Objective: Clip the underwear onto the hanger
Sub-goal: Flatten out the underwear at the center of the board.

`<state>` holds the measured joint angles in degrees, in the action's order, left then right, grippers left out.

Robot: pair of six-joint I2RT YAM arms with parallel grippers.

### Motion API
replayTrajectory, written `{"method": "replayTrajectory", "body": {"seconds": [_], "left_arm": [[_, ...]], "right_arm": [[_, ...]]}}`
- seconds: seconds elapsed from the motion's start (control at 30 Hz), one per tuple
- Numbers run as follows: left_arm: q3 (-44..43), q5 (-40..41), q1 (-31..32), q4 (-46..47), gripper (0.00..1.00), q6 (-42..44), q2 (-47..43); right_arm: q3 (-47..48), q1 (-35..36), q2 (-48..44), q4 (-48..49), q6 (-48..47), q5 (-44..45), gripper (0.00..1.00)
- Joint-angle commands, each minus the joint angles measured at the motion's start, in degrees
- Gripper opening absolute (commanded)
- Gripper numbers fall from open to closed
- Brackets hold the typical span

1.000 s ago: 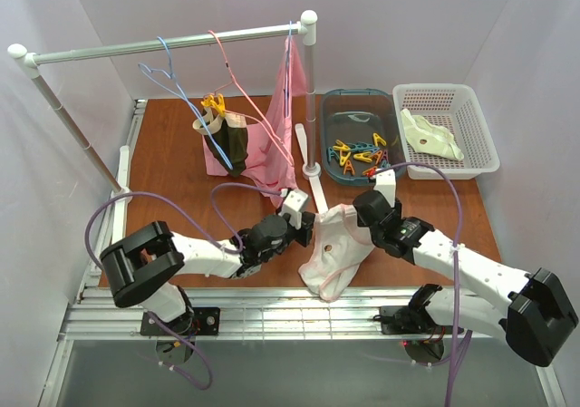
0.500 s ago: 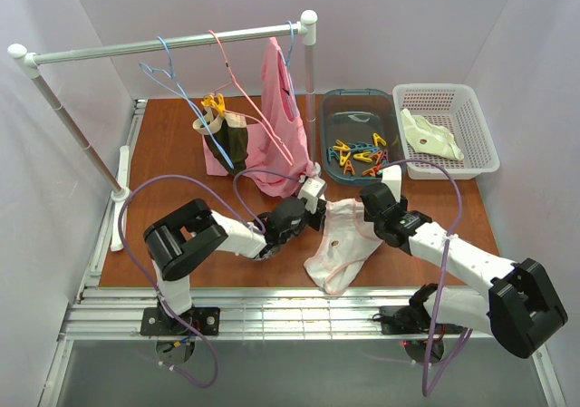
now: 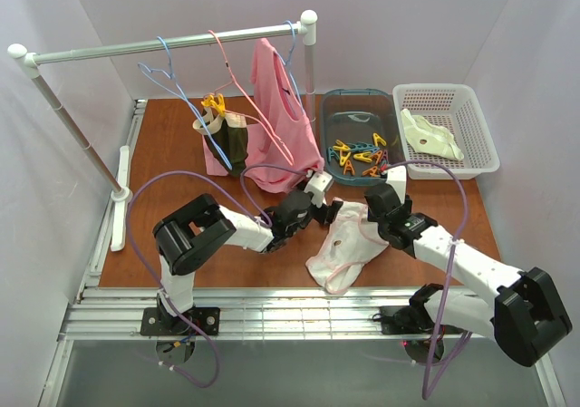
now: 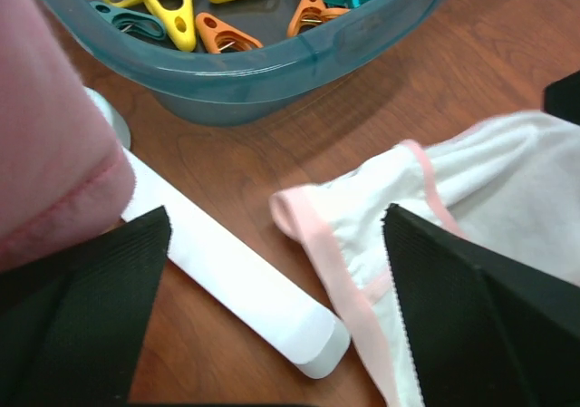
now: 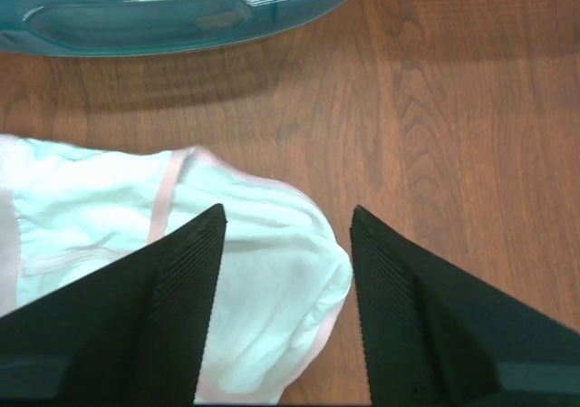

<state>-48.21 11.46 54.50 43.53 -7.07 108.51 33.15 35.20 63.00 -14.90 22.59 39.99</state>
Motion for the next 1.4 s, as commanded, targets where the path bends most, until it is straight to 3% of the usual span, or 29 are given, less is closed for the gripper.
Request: {"method": "replayTrajectory", "body": {"seconds": [0.0, 0.2, 0.3, 0.43, 0.57, 0.8, 1.03, 1.2, 1.37], "left_arm": [[-0.67, 4.87, -0.45, -1.52, 0.88, 0.39, -0.14], [2.76, 6.82, -0.45, 0.77, 0.91, 0.57, -5.67], [4.86, 5.5, -0.45, 1.65, 0.91, 0.57, -9.71], [8.37, 0.41, -0.27, 0.07, 0.86, -1.36, -14.9], [15.5, -1.62, 1.74, 3.84, 0.83, -2.6, -18.42], [19.9, -0.74, 7.81, 5.51, 0.8, -3.74, -17.19], [20.78, -1.0, 14.31, 8.06, 0.79, -6.98, -12.11], [20.87, -0.39, 15.98, 11.13, 0.79, -9.01, -8.05], [21.75, 3.72, 16.34, 10.53, 0.79, -8.75, -10.85]], "right_arm": [[-0.19, -0.31, -3.23, -1.45, 0.26, 1.76, 0.52], [0.6, -0.31, -9.73, -4.44, -0.88, -0.16, 0.55], [-0.79, -0.22, -11.23, -2.08, -2.11, -7.01, 0.46], [-6.59, -0.22, -10.45, 6.17, -2.73, -20.36, 0.24], [-10.91, -0.22, -5.98, 14.35, -1.06, -28.72, 0.14], [-11.09, -0.13, 1.06, 19.11, -0.97, -29.53, 0.08], [-10.39, -0.22, 5.46, 17.89, 0.78, -24.26, 0.06], [-9.15, -0.31, 5.99, 14.98, 2.81, -20.04, 0.06], [-9.06, -0.57, 5.81, 14.98, 2.9, -19.07, 0.07]]}}
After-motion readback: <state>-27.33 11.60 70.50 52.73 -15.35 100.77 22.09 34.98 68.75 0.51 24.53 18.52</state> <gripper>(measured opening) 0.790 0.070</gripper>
